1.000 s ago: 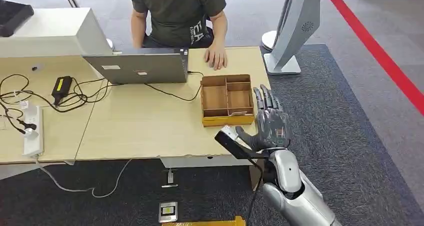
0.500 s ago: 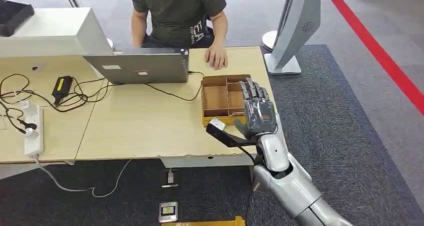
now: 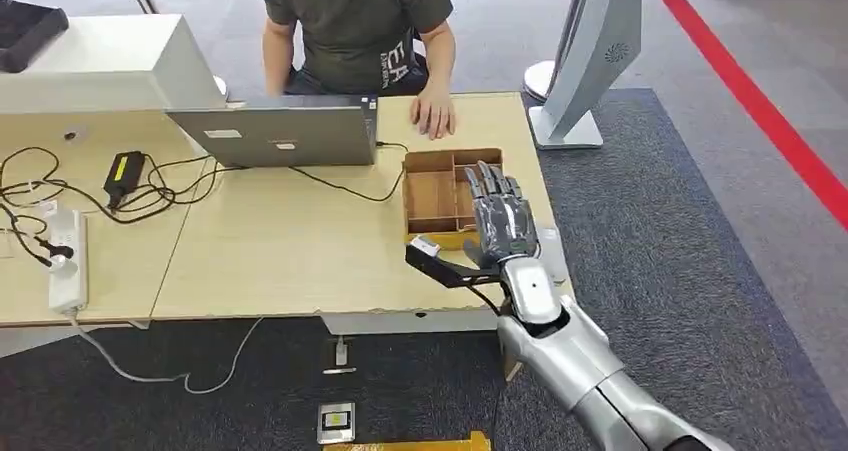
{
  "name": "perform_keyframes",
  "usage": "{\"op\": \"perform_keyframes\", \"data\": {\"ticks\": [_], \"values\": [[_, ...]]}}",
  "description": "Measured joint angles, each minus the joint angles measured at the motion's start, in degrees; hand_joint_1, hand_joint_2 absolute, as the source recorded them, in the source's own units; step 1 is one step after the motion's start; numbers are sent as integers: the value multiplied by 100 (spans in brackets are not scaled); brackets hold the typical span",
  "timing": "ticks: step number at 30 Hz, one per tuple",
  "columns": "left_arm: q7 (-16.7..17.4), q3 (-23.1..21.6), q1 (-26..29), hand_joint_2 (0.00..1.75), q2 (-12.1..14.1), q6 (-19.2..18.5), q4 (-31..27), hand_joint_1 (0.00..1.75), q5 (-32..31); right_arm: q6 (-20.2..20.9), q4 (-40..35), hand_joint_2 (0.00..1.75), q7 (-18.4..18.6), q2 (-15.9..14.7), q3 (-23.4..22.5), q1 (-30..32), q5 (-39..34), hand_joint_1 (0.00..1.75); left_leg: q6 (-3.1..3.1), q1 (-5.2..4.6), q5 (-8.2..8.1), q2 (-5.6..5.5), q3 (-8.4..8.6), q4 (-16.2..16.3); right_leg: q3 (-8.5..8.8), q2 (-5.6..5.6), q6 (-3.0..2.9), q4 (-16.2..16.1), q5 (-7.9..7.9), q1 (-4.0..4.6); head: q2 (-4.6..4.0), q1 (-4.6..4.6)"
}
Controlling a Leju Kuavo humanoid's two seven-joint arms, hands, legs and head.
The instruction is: Pass the card to the sensor for recognition and then transmit it.
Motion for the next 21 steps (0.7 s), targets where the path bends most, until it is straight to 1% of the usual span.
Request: {"op": "perform_keyframes", "data": {"ticks": [7,8,15,17,21], "values": [[55,-11,-22,0,0,-13,2,0,-24,-17,390,175,-114,131,61,-140,-92,0,0,0,0,2,0,0,0,0,-1,0,1,0,0,0],[94,-11,-28,0,0,-13,2,0,-39,-20,425,175,-116,149,70,-156,-92,0,0,0,0,2,0,0,0,0,-1,0,1,0,0,-2],[96,-39,-72,0,0,-72,2,0,-57,-59,802,175,-116,245,125,-308,-122,0,-1,0,0,2,1,0,0,0,-1,0,1,0,0,-2],[94,-46,-77,0,0,-46,2,0,-74,-135,894,175,-168,254,125,-329,-192,0,-1,0,0,2,1,0,0,0,-1,0,1,0,0,0],[-53,-59,-97,0,0,4,2,0,-100,-365,1039,175,-230,254,125,-357,-236,0,-1,0,0,2,1,1,-1,0,-1,0,1,0,0,0]]}}
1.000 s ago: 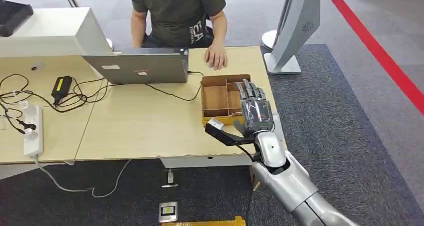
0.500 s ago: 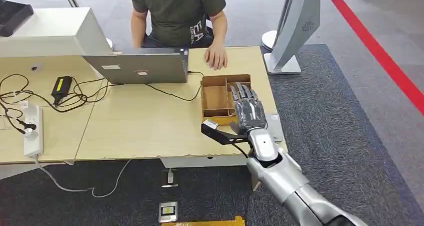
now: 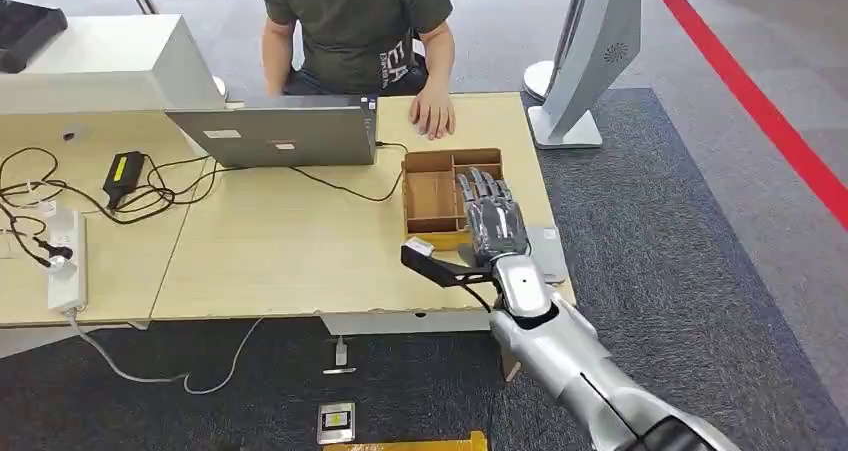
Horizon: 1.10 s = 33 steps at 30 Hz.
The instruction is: Pass the card to the sensor for recognition and then transmit it.
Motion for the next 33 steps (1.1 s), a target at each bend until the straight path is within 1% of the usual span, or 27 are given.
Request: {"op": "perform_keyframes", "data": {"ticks": [6,17,33], "values": [[-37,-46,-88,0,0,-2,0,0,-46,-2,207,175,-2,-2,0,-56,-2,0,0,0,0,0,1,0,0,0,-1,0,1,0,0,-2],[260,-131,-138,0,0,-9,0,0,-114,11,505,175,0,-44,-2,-126,-90,0,-1,0,0,0,1,0,0,0,-1,0,1,0,0,0],[258,-254,-192,0,-2,-61,0,0,-210,11,651,175,-7,-101,-4,-67,-269,0,-1,0,0,1,2,1,-1,0,-1,0,1,0,0,-2]]}}
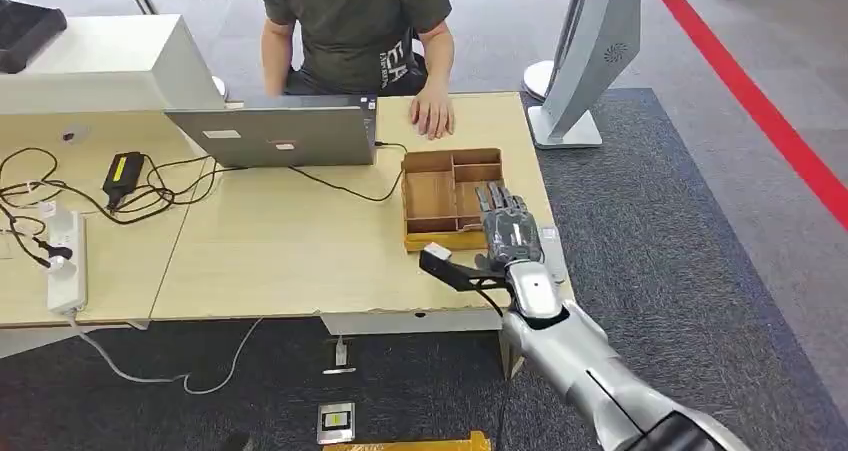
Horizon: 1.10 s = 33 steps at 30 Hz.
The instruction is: Pass the card to the sensor for recognition and then transmit it.
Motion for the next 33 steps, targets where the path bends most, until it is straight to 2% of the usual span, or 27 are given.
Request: {"op": "perform_keyframes", "data": {"ticks": [14,24,33], "values": [[90,-63,-14,0,0,-26,0,0,13,35,9,175,9,-15,2,23,66,0,0,0,0,0,-1,0,0,0,0,0,0,0,0,0],[70,-76,-7,0,0,-24,0,0,55,230,44,175,131,-15,7,74,138,0,0,0,0,0,-2,0,0,0,0,0,0,0,0,2],[61,-79,18,0,0,-15,0,0,68,177,153,175,90,-7,7,88,98,0,0,0,0,0,-2,0,0,0,0,0,0,0,0,2]]}}
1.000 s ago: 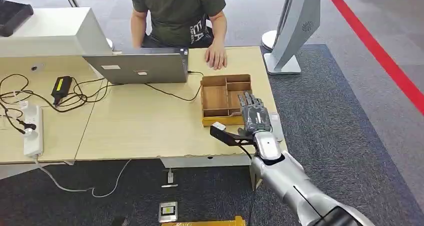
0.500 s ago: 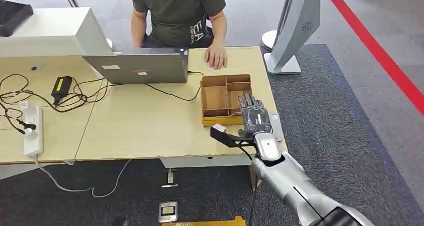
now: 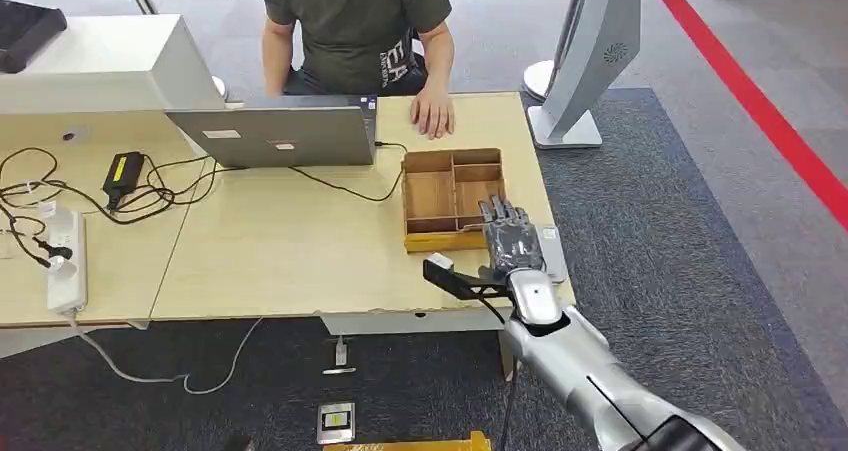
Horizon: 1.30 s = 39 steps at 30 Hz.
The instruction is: Pass the card to the sensor for recognition and then transmit it.
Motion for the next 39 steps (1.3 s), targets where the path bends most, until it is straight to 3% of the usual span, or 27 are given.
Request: {"op": "perform_keyframes", "data": {"ticks": [1,2,39], "values": [[2,0,5,0,0,0,0,0,0,-7,13,175,0,0,0,1,0,2,0,0,0,0,0,0,0,0,0,0,0,0,0,-2],[2,0,11,0,0,0,0,0,2,-13,24,175,0,0,0,3,2,173,0,0,0,0,0,0,0,0,0,0,0,0,0,0],[-186,0,198,0,-28,59,-2,0,51,-83,-162,175,-96,70,-2,107,-42,175,0,0,0,0,4,0,2,0,0,0,0,0,0,0]]}}
